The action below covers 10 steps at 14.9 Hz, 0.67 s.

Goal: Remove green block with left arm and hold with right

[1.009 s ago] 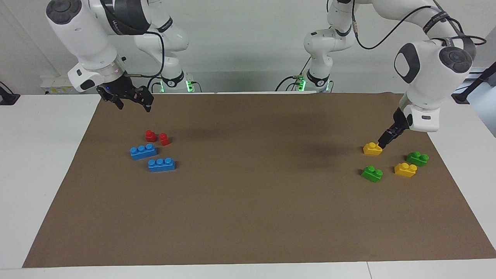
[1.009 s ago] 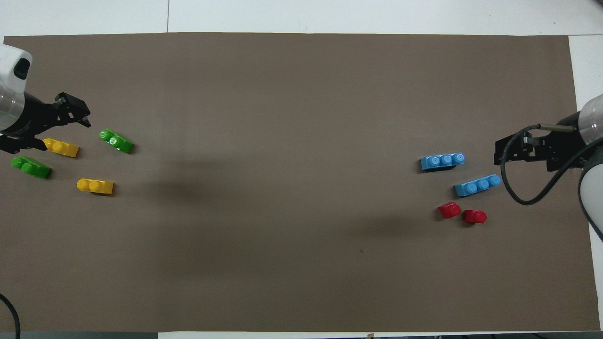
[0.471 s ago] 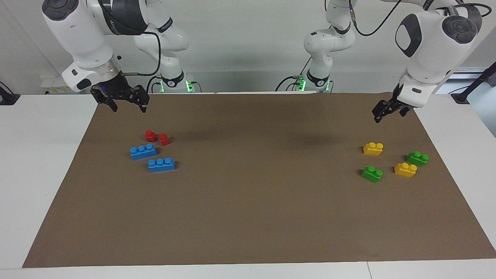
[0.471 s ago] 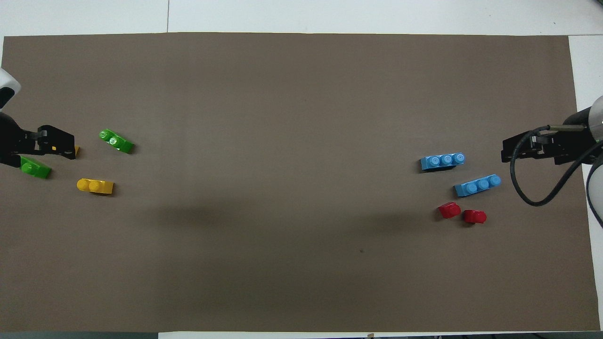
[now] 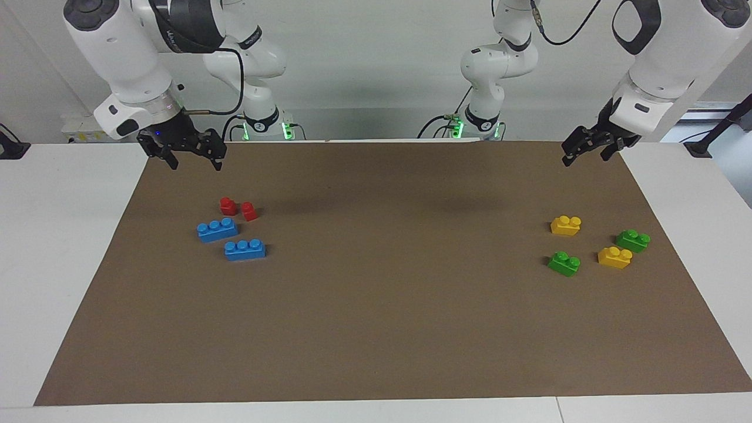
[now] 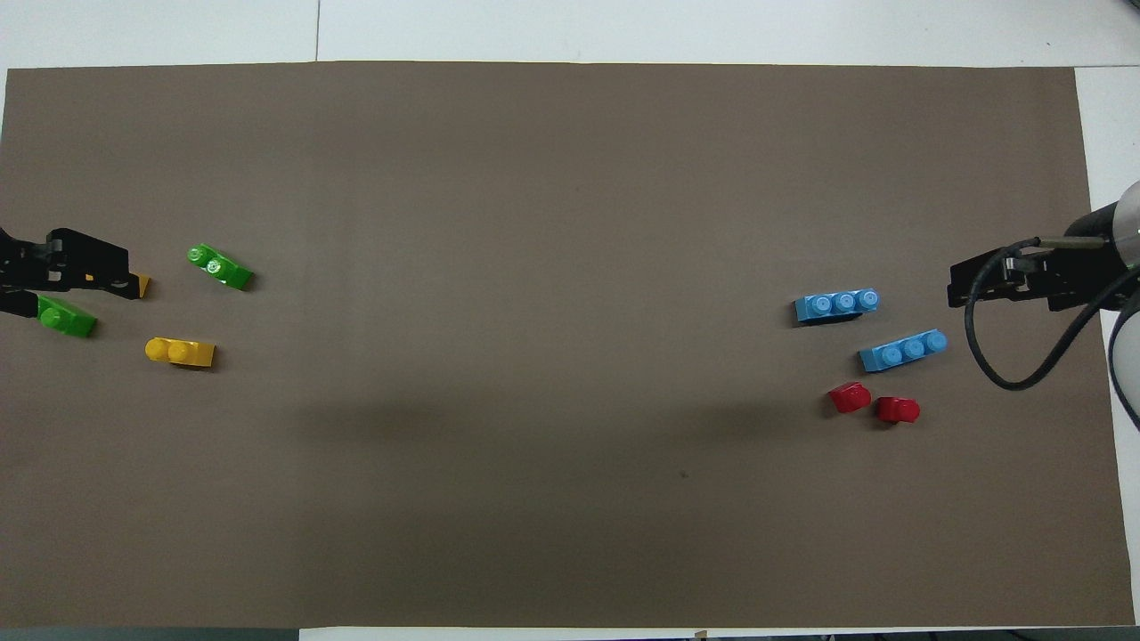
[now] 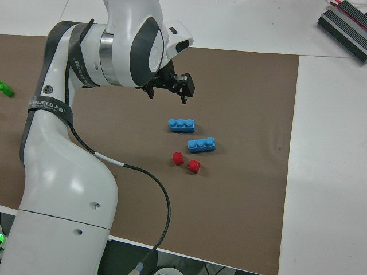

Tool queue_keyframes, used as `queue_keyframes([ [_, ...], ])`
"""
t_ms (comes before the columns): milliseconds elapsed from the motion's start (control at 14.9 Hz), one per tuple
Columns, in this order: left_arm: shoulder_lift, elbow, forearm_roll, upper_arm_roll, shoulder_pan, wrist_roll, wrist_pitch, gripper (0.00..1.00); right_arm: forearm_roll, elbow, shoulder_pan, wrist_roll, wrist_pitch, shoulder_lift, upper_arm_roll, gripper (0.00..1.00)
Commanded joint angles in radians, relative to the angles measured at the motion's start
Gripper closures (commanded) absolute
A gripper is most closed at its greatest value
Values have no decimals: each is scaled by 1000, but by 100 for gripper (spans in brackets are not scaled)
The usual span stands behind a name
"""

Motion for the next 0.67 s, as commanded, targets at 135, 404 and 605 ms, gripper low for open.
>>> queue_keyframes([
  [135, -13, 17, -12, -6, 1, 81, -43, 0, -22, 10, -9, -105, 0, 4, 4, 0],
  [404, -16, 14, -7, -5, -2, 84, -29, 0, -22, 10, -7, -108, -2, 4, 2, 0],
  [605, -21, 12, -2, -5, -3, 86, -27, 0, -22, 10, -9, -108, -3, 3, 2, 0],
])
